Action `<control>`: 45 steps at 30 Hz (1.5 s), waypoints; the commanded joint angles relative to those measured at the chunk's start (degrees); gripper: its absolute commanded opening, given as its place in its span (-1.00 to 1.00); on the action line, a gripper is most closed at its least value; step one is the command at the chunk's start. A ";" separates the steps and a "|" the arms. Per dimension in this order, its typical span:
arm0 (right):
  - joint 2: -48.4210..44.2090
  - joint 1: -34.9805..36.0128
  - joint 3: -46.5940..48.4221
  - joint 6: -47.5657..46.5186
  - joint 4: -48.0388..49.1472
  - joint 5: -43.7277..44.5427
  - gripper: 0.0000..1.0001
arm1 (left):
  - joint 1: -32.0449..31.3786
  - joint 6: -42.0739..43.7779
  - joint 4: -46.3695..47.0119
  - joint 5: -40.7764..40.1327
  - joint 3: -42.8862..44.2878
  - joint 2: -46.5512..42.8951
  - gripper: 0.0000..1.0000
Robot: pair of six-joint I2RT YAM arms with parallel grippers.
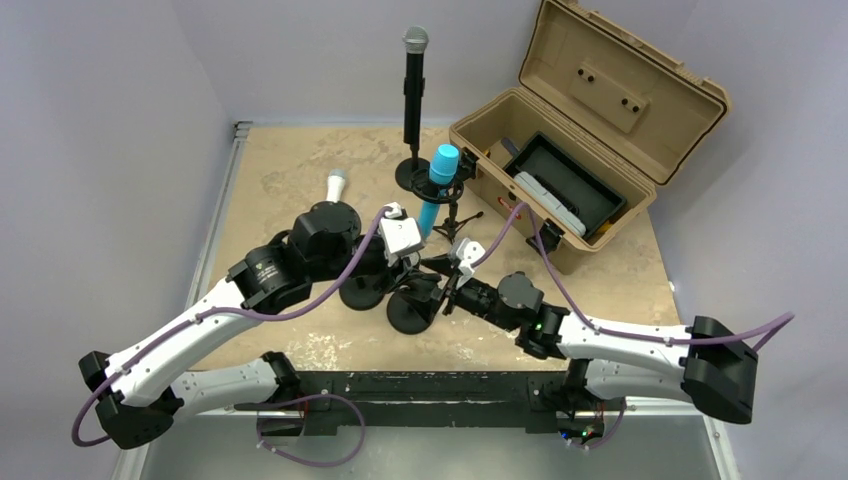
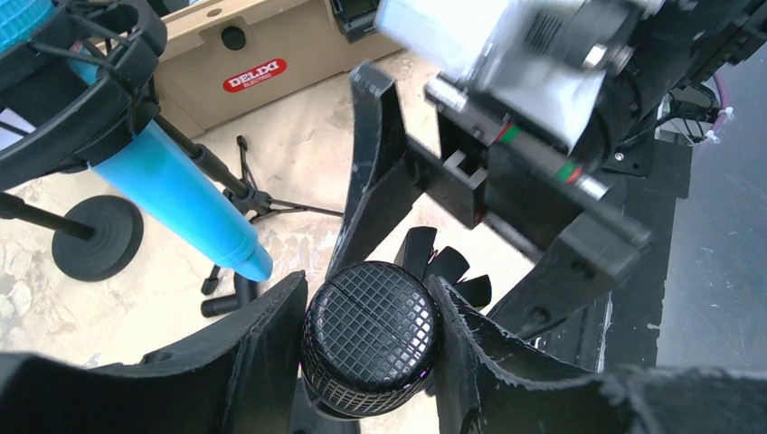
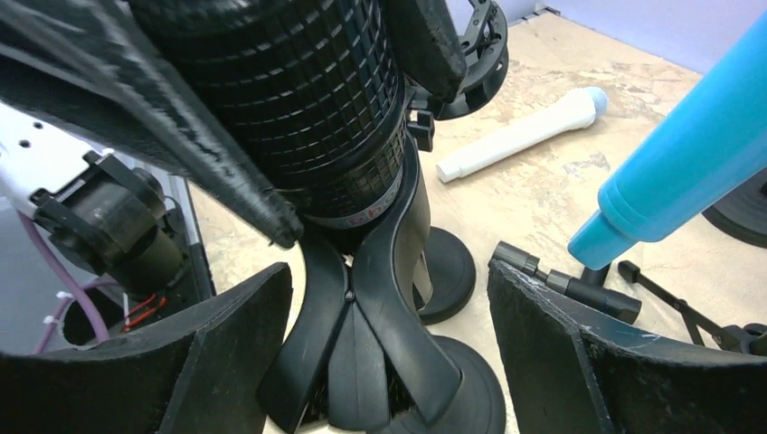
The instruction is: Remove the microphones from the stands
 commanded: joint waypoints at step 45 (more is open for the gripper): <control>-0.98 0.53 5.33 1.46 -3.53 4.80 -1.00 | 6.33 -4.31 -1.01 8.52 18.71 2.88 -1.00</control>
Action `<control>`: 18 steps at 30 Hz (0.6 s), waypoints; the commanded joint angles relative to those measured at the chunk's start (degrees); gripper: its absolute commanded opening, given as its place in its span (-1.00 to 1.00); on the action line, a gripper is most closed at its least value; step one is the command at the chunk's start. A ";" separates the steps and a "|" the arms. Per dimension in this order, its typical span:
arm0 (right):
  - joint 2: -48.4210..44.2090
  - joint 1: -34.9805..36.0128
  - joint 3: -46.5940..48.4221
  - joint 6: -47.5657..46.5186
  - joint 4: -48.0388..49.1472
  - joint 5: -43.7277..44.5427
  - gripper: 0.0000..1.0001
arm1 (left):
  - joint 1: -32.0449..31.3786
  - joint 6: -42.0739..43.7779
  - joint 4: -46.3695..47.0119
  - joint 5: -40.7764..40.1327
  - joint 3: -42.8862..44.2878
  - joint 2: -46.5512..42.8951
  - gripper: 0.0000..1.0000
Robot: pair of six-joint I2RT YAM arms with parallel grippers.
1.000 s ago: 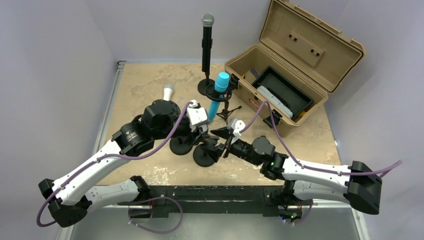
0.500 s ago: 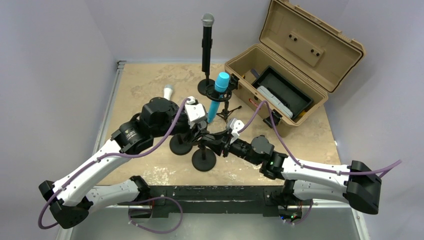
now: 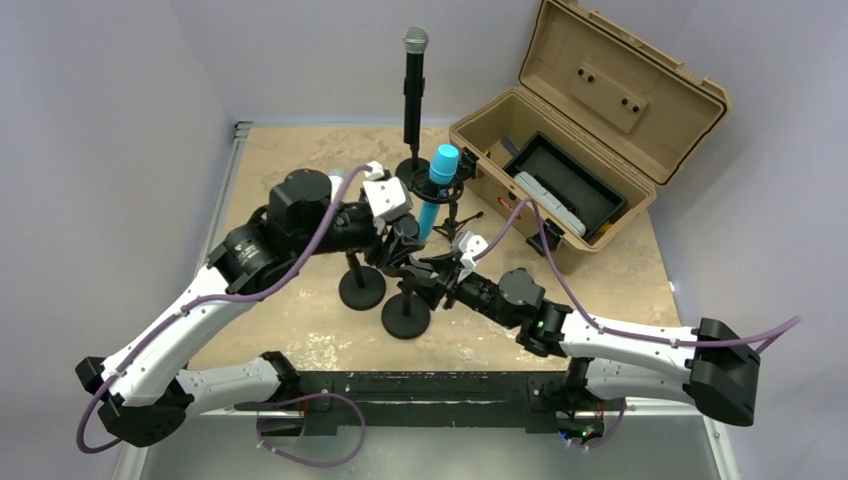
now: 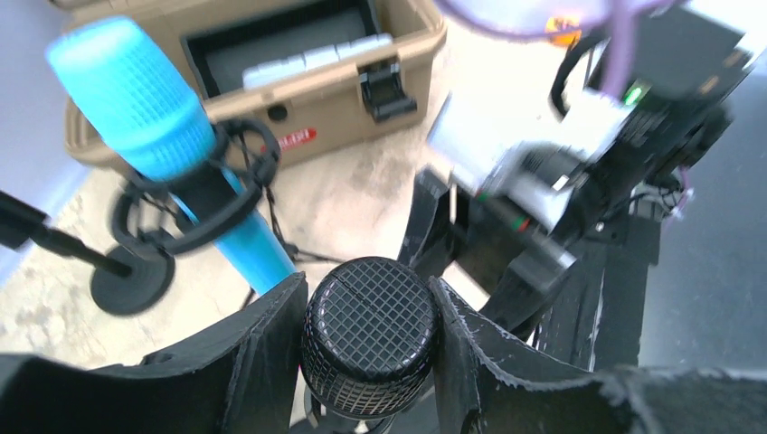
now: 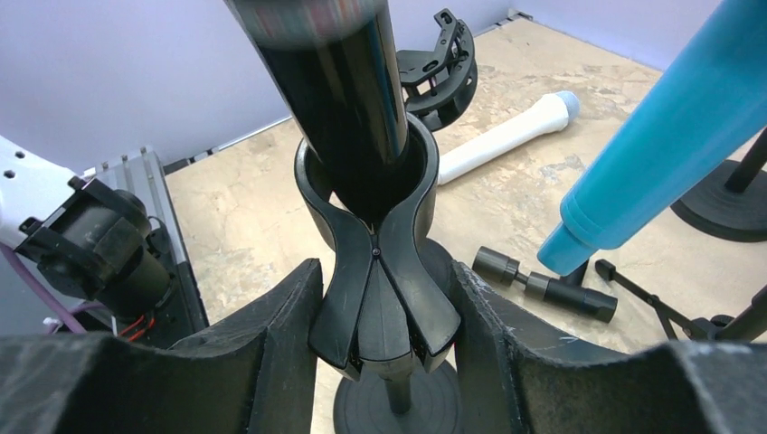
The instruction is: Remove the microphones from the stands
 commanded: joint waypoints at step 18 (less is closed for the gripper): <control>3.68 0.50 3.01 1.11 2.25 4.29 -1.00 | 0.29 -3.46 -21.89 -31.33 44.93 0.13 -1.00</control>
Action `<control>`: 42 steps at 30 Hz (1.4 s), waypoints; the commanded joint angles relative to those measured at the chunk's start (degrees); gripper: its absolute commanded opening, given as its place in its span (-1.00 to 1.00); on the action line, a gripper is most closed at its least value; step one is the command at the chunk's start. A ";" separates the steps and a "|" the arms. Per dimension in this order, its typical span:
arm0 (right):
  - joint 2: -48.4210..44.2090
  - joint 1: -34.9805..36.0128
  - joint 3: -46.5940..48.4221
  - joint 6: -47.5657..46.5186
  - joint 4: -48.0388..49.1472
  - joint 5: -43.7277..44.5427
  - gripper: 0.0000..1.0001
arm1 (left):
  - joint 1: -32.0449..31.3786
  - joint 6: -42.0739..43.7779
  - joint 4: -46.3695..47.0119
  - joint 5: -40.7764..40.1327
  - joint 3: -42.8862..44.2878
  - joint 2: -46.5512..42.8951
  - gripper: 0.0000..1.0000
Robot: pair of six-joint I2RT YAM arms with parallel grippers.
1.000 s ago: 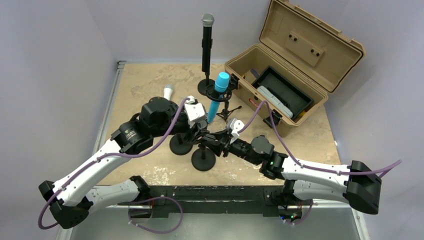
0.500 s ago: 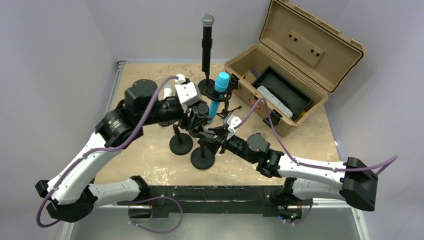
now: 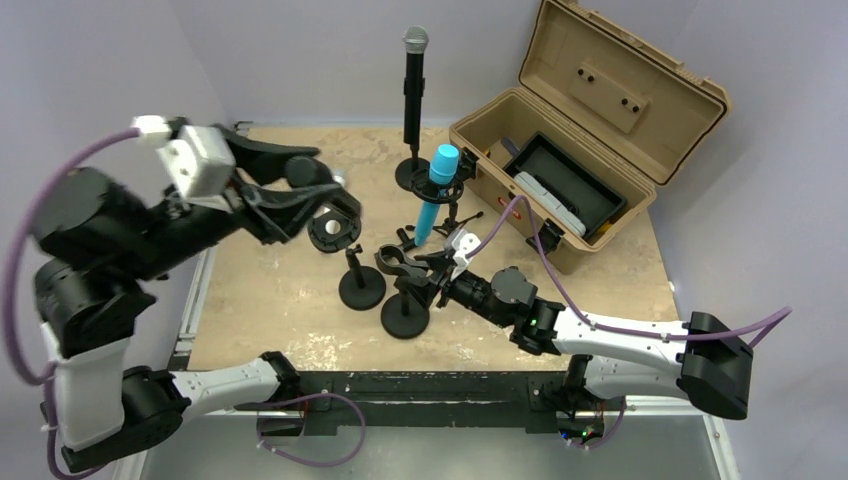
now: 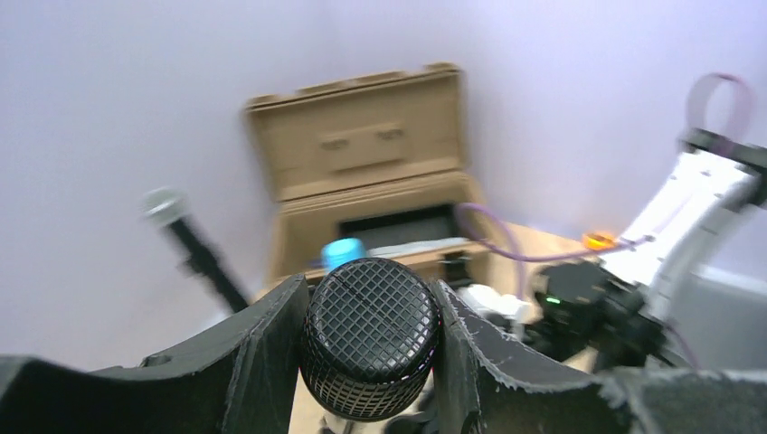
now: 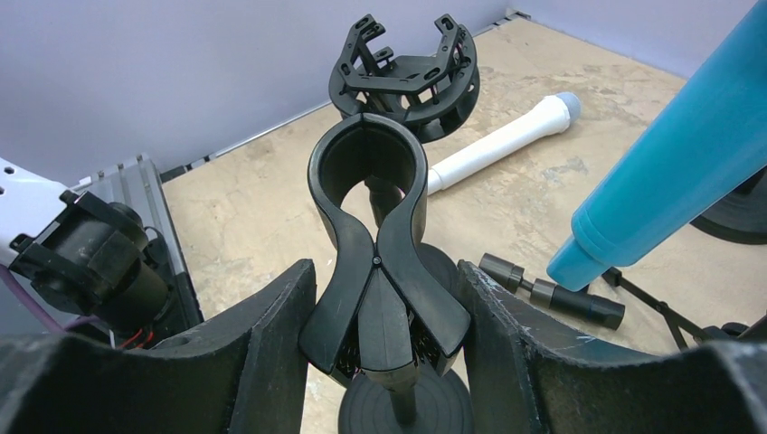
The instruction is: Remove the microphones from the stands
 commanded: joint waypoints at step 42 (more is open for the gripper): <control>-3.62 0.13 1.42 0.83 -1.68 2.23 -1.00 | 50.75 -16.73 -9.16 -4.86 -7.02 59.07 -0.98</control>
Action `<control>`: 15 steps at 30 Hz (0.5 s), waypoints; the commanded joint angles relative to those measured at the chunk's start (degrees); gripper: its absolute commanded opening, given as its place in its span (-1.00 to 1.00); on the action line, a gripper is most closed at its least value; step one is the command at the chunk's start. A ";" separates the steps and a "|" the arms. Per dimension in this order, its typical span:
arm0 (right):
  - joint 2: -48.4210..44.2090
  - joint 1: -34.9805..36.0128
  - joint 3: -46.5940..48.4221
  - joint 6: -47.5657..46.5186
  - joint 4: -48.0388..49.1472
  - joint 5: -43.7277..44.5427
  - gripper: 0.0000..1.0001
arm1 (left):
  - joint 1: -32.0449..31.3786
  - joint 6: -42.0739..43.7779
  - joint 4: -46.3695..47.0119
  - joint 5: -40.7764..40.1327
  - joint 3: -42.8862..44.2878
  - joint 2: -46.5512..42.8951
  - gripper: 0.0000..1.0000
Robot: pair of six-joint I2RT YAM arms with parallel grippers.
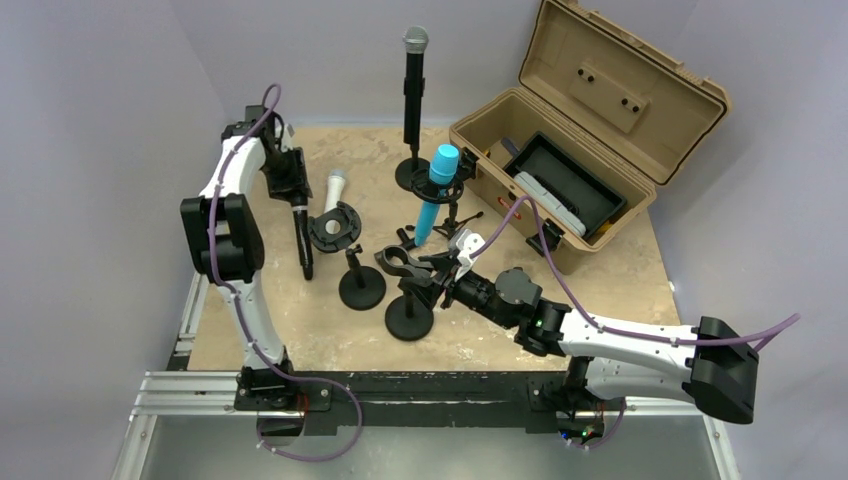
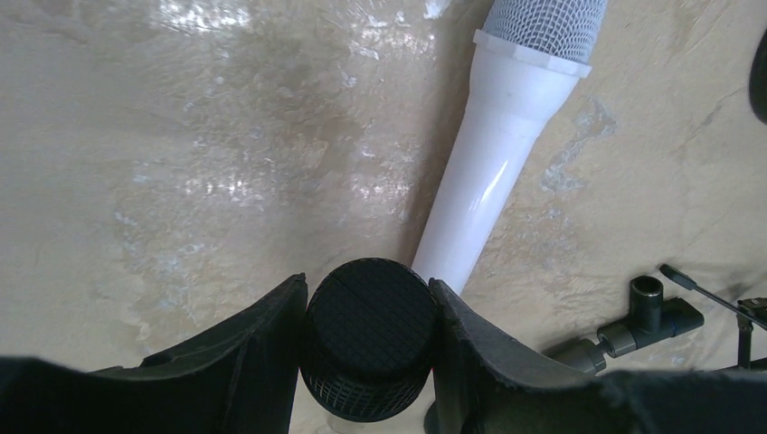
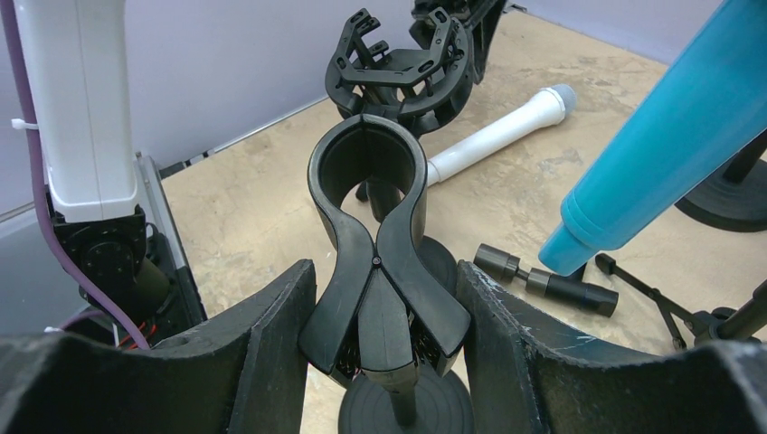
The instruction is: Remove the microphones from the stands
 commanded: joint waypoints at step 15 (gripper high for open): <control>-0.39 0.31 2.51 2.52 -0.53 3.64 -0.26 | -3.17 -2.16 -1.14 1.41 3.71 5.36 -0.30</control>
